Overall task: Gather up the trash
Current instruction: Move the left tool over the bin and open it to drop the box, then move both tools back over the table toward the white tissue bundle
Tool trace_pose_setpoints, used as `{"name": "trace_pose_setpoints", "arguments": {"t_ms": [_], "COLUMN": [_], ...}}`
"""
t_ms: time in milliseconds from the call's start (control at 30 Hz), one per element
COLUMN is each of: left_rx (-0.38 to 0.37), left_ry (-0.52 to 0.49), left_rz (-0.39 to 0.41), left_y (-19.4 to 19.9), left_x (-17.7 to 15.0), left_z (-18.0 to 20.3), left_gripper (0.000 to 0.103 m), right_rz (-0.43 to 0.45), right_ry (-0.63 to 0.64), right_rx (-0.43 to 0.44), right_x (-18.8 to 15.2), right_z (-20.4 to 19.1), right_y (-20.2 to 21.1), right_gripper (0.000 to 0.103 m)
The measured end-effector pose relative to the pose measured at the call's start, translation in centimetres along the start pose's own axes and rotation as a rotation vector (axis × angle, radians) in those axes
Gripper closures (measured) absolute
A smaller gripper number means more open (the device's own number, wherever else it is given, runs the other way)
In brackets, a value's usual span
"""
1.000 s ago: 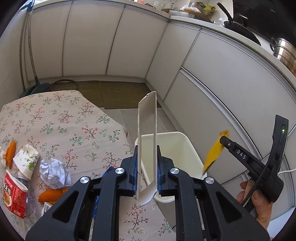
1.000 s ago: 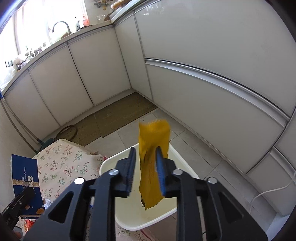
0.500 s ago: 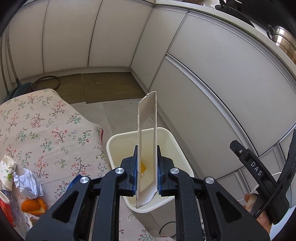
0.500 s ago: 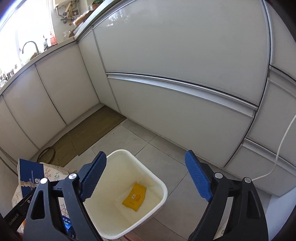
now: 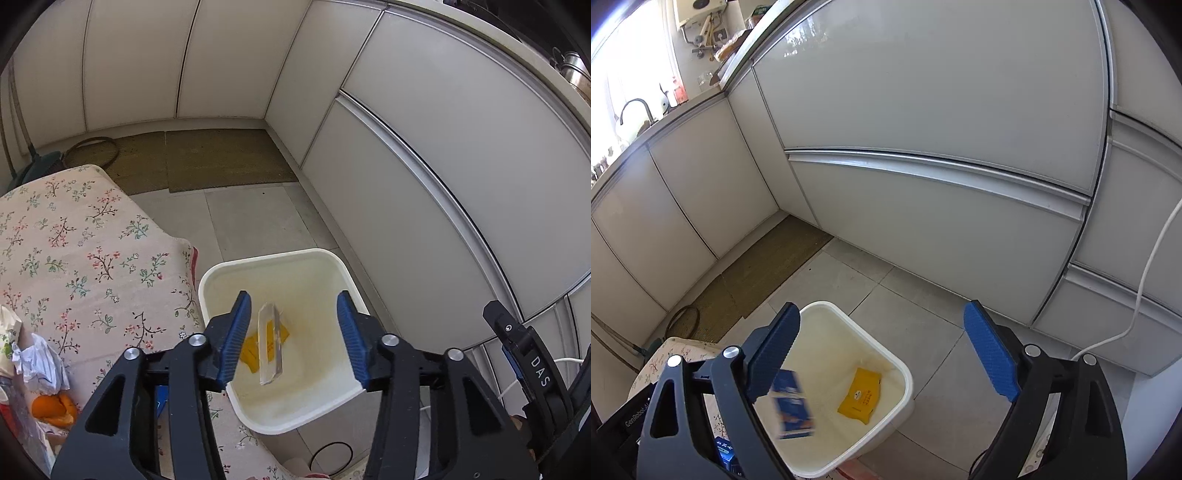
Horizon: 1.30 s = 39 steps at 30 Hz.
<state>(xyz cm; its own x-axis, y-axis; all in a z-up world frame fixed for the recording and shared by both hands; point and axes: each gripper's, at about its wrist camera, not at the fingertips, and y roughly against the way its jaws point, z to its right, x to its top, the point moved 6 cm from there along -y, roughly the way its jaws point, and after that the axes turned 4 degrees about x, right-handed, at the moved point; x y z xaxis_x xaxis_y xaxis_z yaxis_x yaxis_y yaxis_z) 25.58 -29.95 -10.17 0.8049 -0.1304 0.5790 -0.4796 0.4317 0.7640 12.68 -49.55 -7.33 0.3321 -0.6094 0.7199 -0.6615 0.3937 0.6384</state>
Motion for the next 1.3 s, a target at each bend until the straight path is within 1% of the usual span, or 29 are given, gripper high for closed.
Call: {"name": "trace_pose_setpoints", "arguments": {"t_ms": [33,200,267,300,367,400,467,600,867,1133,1300], "left_rx": [0.008,0.067,0.089,0.097,0.118,0.143,0.177,0.220,0.275,0.331,0.362], "left_ry": [0.000,-0.006,0.001,0.010,0.024,0.027,0.028,0.042,0.107,0.163,0.204], "left_rz": [0.006,0.056,0.075,0.083,0.099,0.111,0.128,0.144,0.147,0.156,0.153], "left_y": [0.2,1.6,2.3,2.7,3.5,4.0,4.9,6.5,9.3,11.6,12.8], "left_x": [0.0,-0.3,-0.3,-0.4,-0.5,-0.6,-0.8,-1.3,-2.6,-3.7,-4.4], "left_z": [-0.1,-1.1,-1.7,-2.1,-2.8,-3.4,-4.3,-6.4,-11.0,-16.2,-19.4], "left_gripper": [0.048,0.023,0.018,0.015,0.012,0.011,0.010,0.008,0.008,0.007,0.007], "right_rz": [-0.003,-0.004,-0.002,-0.003,-0.007,-0.009,-0.014,-0.022,-0.019,-0.032,-0.032], "right_ry": [0.003,0.040,0.060,0.067,0.083,0.092,0.117,0.163,0.266,0.383,0.427], "right_rx": [0.004,0.021,0.033,0.040,0.052,0.055,0.060,0.084,0.144,0.184,0.210], "right_x": [-0.1,-0.6,-0.9,-1.0,-1.4,-1.6,-2.2,-3.4,-5.9,-9.0,-10.6], "right_z": [-0.1,-1.5,-2.3,-2.7,-3.5,-4.0,-4.9,-6.9,-11.6,-16.5,-19.1], "right_y": [0.1,0.6,0.9,1.1,1.4,1.5,1.7,2.3,4.1,4.9,5.6], "right_gripper": [0.014,0.013,0.011,0.008,0.007,0.007,0.007,0.007,0.007,0.007,0.007]}}
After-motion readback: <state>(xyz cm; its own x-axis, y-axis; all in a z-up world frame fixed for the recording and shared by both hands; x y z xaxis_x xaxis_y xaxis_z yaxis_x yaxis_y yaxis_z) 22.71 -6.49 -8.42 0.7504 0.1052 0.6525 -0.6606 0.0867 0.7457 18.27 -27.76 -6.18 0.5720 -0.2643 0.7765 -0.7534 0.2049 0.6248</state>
